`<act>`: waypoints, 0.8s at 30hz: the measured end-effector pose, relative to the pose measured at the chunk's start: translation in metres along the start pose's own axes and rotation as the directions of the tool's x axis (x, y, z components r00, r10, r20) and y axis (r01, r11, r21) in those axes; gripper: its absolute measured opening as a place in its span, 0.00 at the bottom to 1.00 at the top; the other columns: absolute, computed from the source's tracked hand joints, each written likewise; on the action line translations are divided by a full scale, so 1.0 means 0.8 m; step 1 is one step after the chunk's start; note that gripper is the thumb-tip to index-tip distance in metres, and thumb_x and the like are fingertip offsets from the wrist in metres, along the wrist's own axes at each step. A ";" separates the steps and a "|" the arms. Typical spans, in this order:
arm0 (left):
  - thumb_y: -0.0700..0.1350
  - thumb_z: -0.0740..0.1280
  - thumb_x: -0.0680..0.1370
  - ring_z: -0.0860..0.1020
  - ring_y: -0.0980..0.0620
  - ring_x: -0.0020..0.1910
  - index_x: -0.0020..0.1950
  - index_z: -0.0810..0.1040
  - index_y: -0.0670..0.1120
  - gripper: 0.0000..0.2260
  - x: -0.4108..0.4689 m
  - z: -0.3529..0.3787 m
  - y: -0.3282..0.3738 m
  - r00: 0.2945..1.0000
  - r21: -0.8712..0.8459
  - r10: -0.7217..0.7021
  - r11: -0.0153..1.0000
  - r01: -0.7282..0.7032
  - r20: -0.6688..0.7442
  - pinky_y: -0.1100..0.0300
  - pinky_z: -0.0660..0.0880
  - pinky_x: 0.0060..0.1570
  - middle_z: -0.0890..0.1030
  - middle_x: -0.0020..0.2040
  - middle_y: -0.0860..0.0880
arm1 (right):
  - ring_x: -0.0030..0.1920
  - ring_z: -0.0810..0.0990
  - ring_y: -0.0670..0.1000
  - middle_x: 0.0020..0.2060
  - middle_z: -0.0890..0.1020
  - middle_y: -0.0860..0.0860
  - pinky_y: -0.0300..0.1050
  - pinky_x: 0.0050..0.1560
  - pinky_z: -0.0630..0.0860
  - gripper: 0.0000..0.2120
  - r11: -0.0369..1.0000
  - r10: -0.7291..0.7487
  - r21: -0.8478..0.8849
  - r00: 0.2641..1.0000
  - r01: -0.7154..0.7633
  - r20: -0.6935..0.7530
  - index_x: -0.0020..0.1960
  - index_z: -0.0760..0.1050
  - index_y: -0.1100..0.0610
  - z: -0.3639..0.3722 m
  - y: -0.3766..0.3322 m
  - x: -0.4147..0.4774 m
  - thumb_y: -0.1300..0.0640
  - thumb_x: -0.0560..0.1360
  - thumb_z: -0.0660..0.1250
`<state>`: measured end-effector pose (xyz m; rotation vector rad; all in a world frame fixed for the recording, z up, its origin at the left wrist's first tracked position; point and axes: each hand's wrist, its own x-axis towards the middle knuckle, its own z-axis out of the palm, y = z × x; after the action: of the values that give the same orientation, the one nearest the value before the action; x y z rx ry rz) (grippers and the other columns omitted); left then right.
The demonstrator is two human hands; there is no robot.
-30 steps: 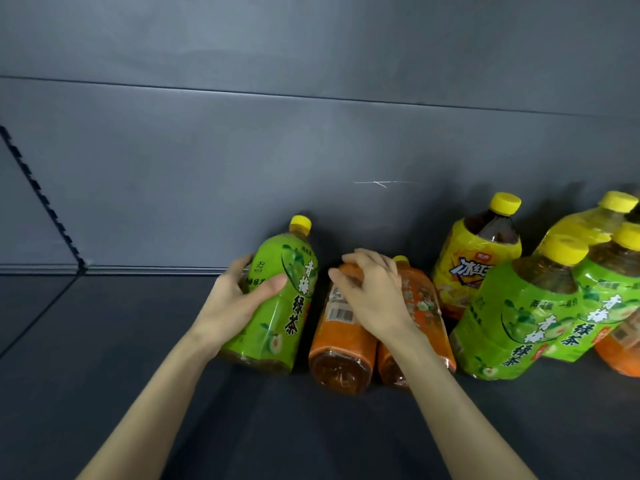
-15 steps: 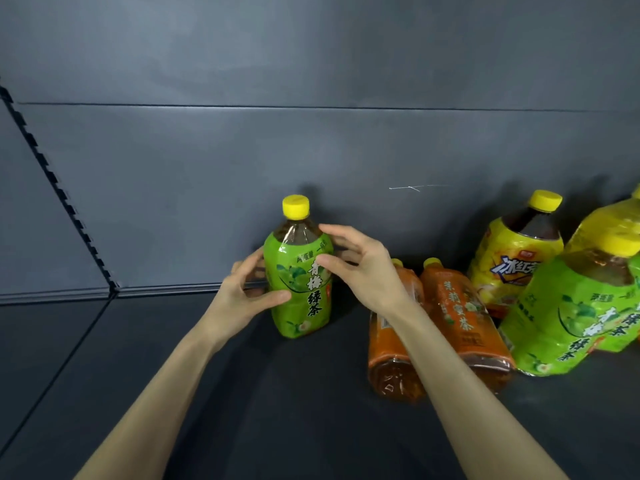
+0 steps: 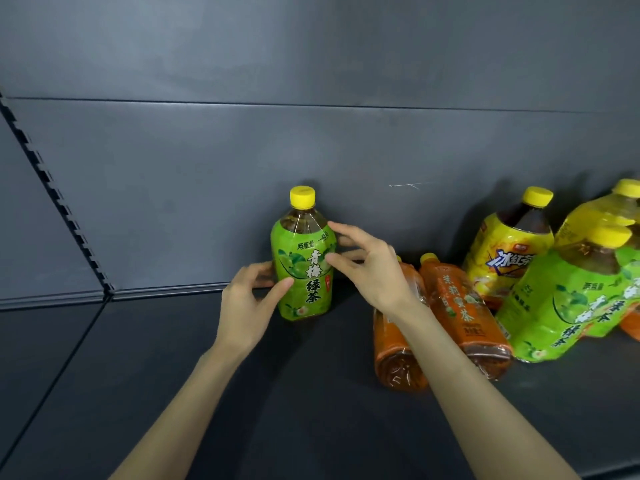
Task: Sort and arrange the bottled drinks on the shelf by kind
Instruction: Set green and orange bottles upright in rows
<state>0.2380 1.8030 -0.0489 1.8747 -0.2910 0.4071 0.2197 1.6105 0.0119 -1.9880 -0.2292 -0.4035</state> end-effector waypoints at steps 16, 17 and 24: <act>0.66 0.61 0.72 0.79 0.56 0.53 0.63 0.75 0.47 0.28 -0.049 0.111 0.077 0.850 0.075 -0.295 0.953 0.292 0.436 0.56 0.77 0.55 0.81 0.55 0.51 | 0.64 0.75 0.55 0.64 0.77 0.55 0.48 0.62 0.74 0.22 0.853 0.276 -0.447 0.960 -0.267 -0.046 0.72 0.67 0.55 -0.105 0.053 -0.055 0.51 0.80 0.62; 0.69 0.60 0.70 0.79 0.55 0.54 0.65 0.73 0.47 0.33 -0.052 0.116 0.083 0.821 0.090 -0.323 0.943 0.320 0.471 0.57 0.76 0.55 0.80 0.56 0.50 | 0.65 0.74 0.56 0.65 0.77 0.55 0.52 0.65 0.72 0.22 0.852 0.278 -0.458 0.961 -0.254 -0.015 0.72 0.67 0.55 -0.108 0.054 -0.056 0.51 0.80 0.61; 0.71 0.69 0.62 0.78 0.54 0.55 0.72 0.62 0.52 0.44 -0.076 0.122 0.101 0.785 0.088 -0.438 0.890 0.448 0.439 0.56 0.75 0.57 0.77 0.59 0.52 | 0.66 0.74 0.51 0.66 0.76 0.51 0.42 0.62 0.70 0.19 0.915 0.195 -0.380 0.972 -0.133 0.128 0.71 0.69 0.50 -0.118 0.057 -0.062 0.54 0.80 0.62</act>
<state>0.1642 1.6843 -0.0345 1.9277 -0.1451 -0.3623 0.1720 1.5069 -0.0076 -2.3963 -0.0893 -0.1812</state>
